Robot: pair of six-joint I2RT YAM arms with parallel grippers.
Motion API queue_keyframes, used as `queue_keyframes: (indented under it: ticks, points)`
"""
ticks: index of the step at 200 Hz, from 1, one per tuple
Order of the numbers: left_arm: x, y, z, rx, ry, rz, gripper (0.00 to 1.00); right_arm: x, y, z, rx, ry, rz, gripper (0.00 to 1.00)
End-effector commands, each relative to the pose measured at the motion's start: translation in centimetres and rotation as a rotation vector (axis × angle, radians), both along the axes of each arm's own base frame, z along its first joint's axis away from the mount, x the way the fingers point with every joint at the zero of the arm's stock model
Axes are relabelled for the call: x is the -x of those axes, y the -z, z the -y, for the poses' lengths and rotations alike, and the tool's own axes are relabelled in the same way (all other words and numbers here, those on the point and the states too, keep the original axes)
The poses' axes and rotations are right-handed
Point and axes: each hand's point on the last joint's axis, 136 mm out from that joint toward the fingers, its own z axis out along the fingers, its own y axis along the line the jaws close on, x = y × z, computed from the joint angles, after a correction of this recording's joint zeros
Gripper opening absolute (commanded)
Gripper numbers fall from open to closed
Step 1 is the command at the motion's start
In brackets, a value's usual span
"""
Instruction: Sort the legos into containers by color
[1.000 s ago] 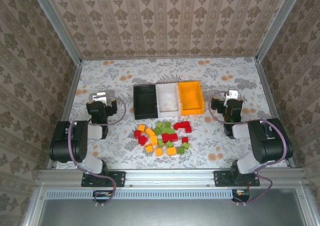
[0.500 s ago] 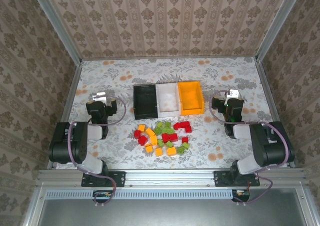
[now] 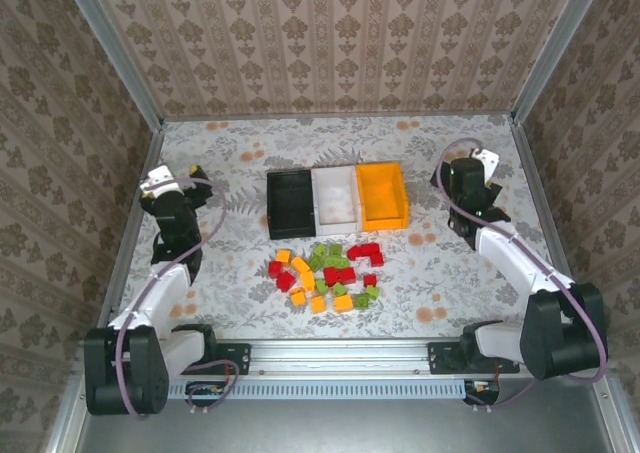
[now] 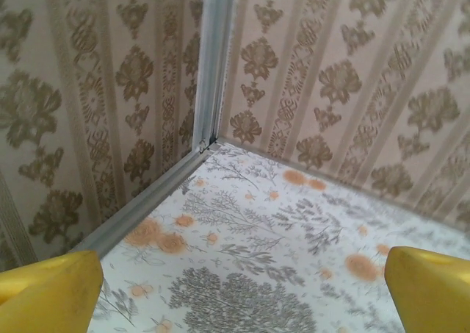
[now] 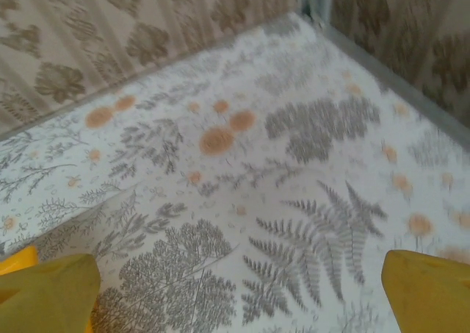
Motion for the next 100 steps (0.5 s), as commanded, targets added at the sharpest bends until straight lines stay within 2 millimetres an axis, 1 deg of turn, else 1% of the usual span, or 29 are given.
queue_keyframes:
  ticks: [1,7,15,17,26,32,45,57,77,89,100]
  points:
    - [1.5,2.9,-1.3,0.381,-0.099,-0.032,1.00,1.7,4.1,-2.1,-0.277,-0.038,-0.187,1.00]
    - [1.7,3.2,-1.5,0.446,-0.087,-0.043,1.00,1.5,4.5,-2.6,-0.309,-0.054,-0.189,1.00]
    - [1.5,3.2,-1.2,0.489,-0.029,-0.054,1.00,1.5,5.0,-3.0,-0.348,-0.046,-0.188,1.00]
    - [1.4,3.2,-1.1,0.498,-0.017,-0.056,1.00,1.6,5.3,-3.2,-0.359,-0.053,-0.194,1.00]
    - [1.3,3.4,-0.7,0.536,0.014,-0.068,1.00,1.5,5.5,-4.5,-0.394,-0.116,-0.194,1.00]
    - [1.3,3.6,-0.3,0.552,0.036,-0.072,1.00,1.9,5.7,-5.3,-0.400,-0.151,-0.212,1.00]
    - [1.1,3.1,1.1,0.578,0.123,-0.044,1.00,3.2,6.1,-6.9,-0.369,-0.215,-0.270,1.00]
    - [1.3,2.6,2.4,0.618,0.183,-0.016,1.00,4.9,6.8,-8.8,-0.348,-0.281,-0.322,1.00]
    - [2.3,2.7,4.1,0.656,0.231,-0.022,1.00,8.4,8.1,-11.7,-0.358,-0.386,-0.372,1.00]
    - [3.3,2.7,5.4,0.642,0.271,-0.048,1.00,10.5,9.1,-13.1,-0.373,-0.441,-0.400,1.00]
    - [4.4,3.3,6.5,0.634,0.292,-0.096,0.99,12.4,10.1,-14.2,-0.380,-0.489,-0.439,1.00]
